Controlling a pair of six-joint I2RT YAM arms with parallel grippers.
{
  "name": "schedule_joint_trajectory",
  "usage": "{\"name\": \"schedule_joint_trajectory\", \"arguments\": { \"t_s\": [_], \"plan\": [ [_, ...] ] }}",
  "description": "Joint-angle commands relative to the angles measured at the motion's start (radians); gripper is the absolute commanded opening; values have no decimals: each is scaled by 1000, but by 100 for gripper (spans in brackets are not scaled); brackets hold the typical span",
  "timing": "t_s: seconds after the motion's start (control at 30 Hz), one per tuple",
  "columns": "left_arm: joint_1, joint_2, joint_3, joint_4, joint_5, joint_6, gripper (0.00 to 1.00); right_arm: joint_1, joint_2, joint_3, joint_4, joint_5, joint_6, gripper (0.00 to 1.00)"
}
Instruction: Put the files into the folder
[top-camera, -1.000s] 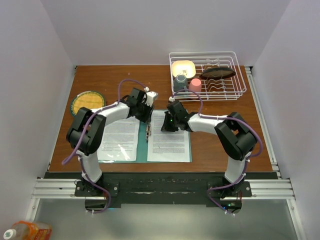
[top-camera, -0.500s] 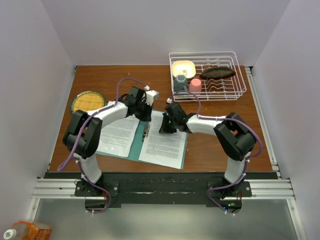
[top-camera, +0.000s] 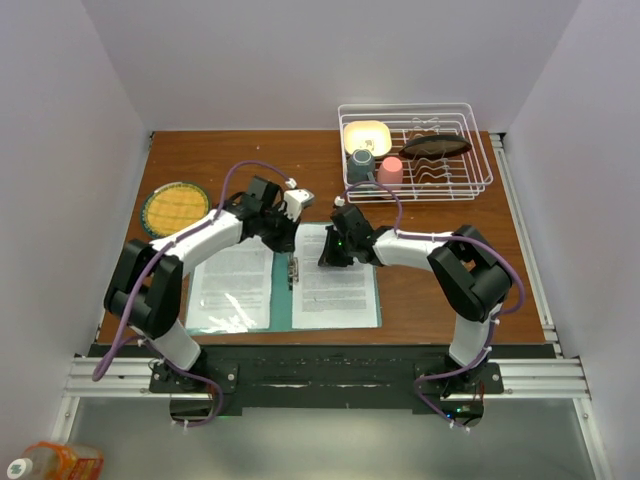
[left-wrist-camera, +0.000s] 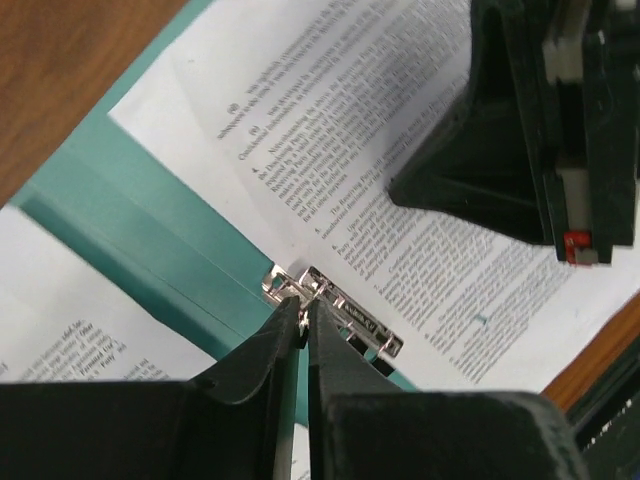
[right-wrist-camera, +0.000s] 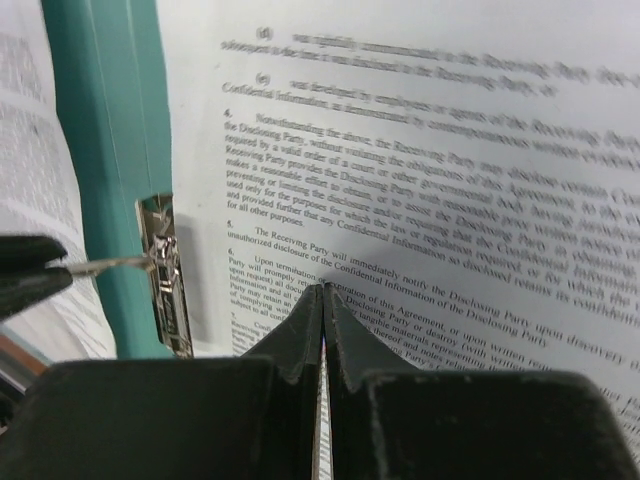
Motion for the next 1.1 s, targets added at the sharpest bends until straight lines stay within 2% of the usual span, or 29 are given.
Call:
{"name": "schedule_joint_trajectory", "arguments": {
  "t_s": [0.0,0.17,0.5,0.87,0.97,1.03,1.07],
  "plan": [
    [9,-94,-25,-35,90,57,7,-5,36,-34,-107,42,-2,1],
    [8,-119,-54,-84,173,115,6,-4,38,-34,-111,36,3,0],
    [-12,-102,-69,-162,347,175,11,-4,31,-38,-123,39,-6,0],
    [-54,-1,-66,-240,406,228,13,-2,18,-35,-129,39,-14,0],
    [-54,38,-48,-283,456,250,21,-2,10,-41,-127,45,-14,0],
    [-54,35,-52,-287,471,253,35,-2,7,-43,-126,45,-15,0],
    [-54,27,-55,-285,476,255,39,-2,10,-43,-124,45,-14,0]
  ]
}}
